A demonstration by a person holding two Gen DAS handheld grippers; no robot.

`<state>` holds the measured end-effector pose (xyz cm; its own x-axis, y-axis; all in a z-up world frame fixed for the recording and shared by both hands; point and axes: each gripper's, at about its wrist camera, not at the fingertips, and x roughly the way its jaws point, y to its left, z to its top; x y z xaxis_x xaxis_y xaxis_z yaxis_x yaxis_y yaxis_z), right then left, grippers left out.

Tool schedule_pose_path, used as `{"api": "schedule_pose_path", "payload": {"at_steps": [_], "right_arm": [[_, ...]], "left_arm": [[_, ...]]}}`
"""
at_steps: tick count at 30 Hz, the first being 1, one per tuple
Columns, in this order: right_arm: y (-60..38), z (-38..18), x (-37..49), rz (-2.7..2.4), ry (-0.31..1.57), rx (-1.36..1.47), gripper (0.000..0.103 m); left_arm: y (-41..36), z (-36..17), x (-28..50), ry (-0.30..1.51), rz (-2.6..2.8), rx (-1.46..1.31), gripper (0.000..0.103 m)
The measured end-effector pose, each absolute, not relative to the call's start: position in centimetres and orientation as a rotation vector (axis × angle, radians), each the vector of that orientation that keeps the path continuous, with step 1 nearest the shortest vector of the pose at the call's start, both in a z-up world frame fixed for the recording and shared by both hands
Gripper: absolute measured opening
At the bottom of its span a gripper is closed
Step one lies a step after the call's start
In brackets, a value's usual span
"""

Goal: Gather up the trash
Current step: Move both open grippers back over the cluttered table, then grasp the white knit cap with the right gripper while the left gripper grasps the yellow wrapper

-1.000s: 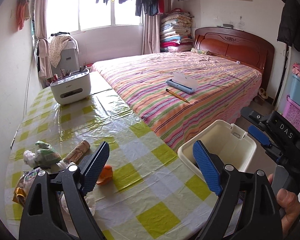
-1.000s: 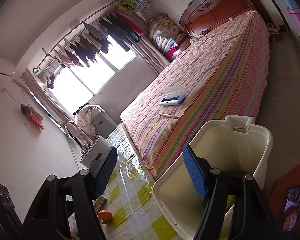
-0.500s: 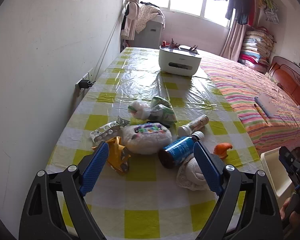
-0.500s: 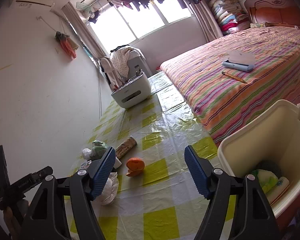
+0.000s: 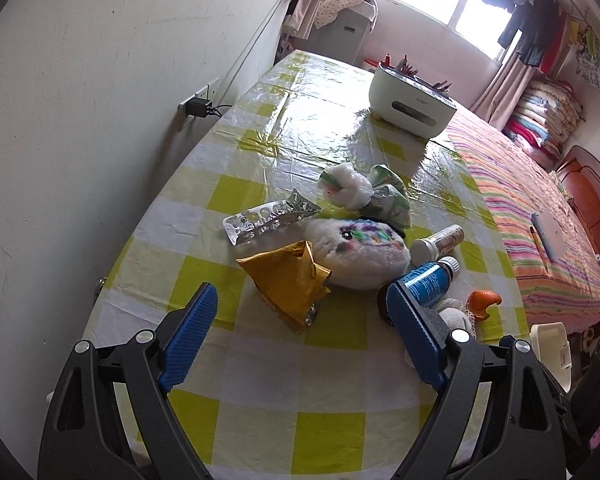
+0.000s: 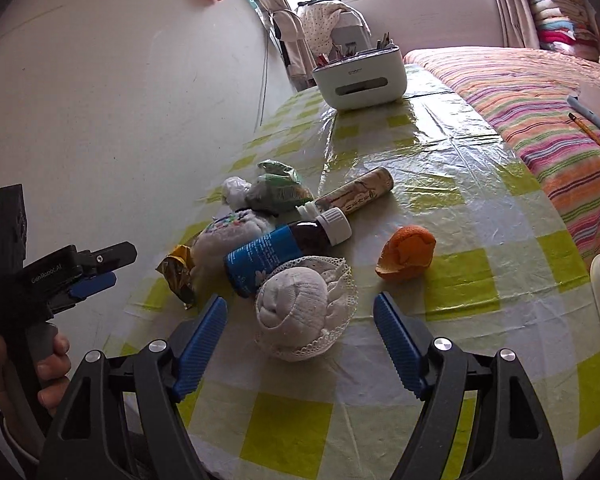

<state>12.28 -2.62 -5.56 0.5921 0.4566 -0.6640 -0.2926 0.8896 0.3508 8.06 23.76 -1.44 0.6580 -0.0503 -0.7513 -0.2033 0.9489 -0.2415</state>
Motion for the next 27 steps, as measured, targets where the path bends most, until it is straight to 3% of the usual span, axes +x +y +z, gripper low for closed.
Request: {"api": "schedule_pose_path", "payload": {"at_steps": [23,26,27], "right_arm": [[1.0,-9.0,15.3,0.371,0.974,0.159,0.073],[1.7,-9.0,15.0,0.373,0.964,0.110,0.050],[1.9,-9.1,14.9,0.384,0.962,0.103,0.049]], "left_arm": [[24.5,-5.7,14.0,0.982,0.145,-0.357,0.085],[24.4,-6.1,14.3,0.988,0.151,-0.352,0.081],[24.4,-6.2,14.3,0.992,0.151,-0.350,0.074]]}}
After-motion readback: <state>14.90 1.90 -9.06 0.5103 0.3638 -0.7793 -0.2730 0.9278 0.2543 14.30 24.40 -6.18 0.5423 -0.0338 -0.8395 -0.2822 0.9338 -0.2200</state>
